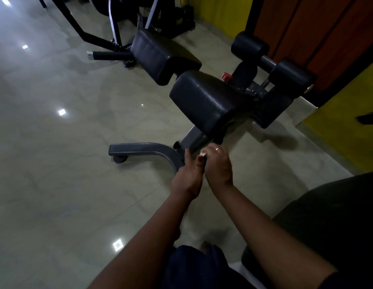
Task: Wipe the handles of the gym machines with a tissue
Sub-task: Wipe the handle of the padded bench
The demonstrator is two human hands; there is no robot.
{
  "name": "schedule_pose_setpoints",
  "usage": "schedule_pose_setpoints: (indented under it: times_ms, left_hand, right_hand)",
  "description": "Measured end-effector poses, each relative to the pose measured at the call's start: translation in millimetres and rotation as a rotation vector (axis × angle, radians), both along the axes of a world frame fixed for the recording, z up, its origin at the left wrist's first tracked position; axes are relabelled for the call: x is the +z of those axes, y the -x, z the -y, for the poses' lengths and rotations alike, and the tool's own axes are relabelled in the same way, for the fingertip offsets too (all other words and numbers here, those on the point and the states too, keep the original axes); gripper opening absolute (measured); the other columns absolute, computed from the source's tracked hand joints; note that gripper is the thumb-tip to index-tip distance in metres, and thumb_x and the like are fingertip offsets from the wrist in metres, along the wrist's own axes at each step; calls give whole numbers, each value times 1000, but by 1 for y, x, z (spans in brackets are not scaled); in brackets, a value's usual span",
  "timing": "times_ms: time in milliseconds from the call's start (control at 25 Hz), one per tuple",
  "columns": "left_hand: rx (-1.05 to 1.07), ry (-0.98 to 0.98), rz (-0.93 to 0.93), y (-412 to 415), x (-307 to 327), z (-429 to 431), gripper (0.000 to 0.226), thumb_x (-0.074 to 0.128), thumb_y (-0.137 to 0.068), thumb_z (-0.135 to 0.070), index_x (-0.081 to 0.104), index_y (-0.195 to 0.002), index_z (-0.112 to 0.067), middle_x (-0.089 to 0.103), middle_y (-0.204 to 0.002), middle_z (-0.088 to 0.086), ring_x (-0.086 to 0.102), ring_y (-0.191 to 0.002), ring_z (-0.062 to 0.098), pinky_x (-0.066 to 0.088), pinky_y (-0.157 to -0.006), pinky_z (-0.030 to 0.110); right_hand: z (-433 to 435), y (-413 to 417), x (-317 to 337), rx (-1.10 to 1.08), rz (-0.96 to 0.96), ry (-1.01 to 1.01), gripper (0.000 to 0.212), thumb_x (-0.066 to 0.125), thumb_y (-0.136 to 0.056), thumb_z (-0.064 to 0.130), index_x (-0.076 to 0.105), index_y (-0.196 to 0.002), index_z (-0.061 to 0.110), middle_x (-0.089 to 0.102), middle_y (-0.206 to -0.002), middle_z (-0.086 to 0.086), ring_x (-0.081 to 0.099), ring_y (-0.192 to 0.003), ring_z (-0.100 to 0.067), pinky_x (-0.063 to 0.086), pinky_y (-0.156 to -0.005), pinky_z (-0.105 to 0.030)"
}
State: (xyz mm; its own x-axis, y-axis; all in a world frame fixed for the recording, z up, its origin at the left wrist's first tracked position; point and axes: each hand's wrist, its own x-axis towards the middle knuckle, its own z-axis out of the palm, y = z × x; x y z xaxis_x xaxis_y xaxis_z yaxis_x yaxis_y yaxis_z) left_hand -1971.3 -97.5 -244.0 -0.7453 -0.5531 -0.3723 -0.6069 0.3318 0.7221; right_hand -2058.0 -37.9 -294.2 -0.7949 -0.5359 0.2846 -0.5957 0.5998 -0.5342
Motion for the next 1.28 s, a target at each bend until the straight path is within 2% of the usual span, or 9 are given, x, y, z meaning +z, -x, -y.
schedule_pose_setpoints:
  times_ms: [160,280,400,560,760,920,1000,1160,1280]
  left_hand:
    - [161,-148,-61,-1,-3,1,118,-3,-56,-98,27,-147,-29,61,-124,17,62,-107,37,51,-87,55]
    - [461,-452,-254,-5,-4,3,86,18,-64,-95,63,-98,-31,67,-102,12,63,-97,31,48,-94,51]
    - [538,-427,-340,-24,3,4,75,14,-85,-71,70,-76,-21,71,-77,5,66,-81,23,48,-87,39]
    - [463,-379,-327,-41,-1,9,89,7,-86,-73,78,-79,-20,75,-80,5,70,-81,21,51,-87,38]
    - [386,-237,-298,-48,-1,12,78,14,-86,-74,77,-74,-29,75,-80,-1,70,-84,14,54,-89,41]
    - [322,-155,-292,-53,1,13,73,19,-93,-67,77,-79,-24,75,-83,2,68,-84,19,53,-85,42]
    - [288,-108,-287,-54,2,14,73,20,-97,-60,78,-86,-18,74,-87,7,67,-88,22,52,-84,39]
    - [277,-335,-209,-60,4,18,87,15,-80,-85,78,-91,-25,74,-92,8,68,-91,26,54,-88,46]
    - [359,-519,-192,-62,9,18,85,19,-87,-77,75,-97,-15,72,-95,18,68,-93,35,56,-82,45]
  right_hand:
    - [-20,-11,-1,187,-120,92,30,45,-85,19,71,-96,9,67,-100,-8,61,-96,-31,40,-91,-26]
    - [-12,-23,-1,-45,-23,139,31,44,-88,17,72,-99,11,68,-104,-7,61,-94,-33,37,-86,-25]
    - [-23,-79,4,32,-82,268,25,48,-93,13,71,-100,7,68,-103,-7,60,-102,-22,42,-92,-28]
    - [-28,-63,-1,-13,-19,340,22,52,-91,8,73,-100,12,70,-103,-3,60,-103,-17,46,-93,-28]
    - [2,-88,22,-718,765,468,9,62,-93,21,64,-89,13,68,-92,-4,61,-82,-19,44,-73,-24]
    - [14,-114,31,-863,1694,1198,19,39,-98,2,56,-94,8,65,-74,-16,61,-68,-25,53,-49,-26]
    - [9,-107,34,-843,1900,1299,27,33,-98,-2,57,-88,0,65,-60,-16,64,-61,-26,52,-42,-24]
    - [-2,-116,41,-863,1745,1267,11,47,-92,-10,56,-87,-9,63,-81,-23,65,-70,-31,60,-58,-35]
    - [-9,-130,37,-800,1131,848,9,70,-86,14,67,-83,7,70,-81,-9,69,-73,-20,57,-70,-33]
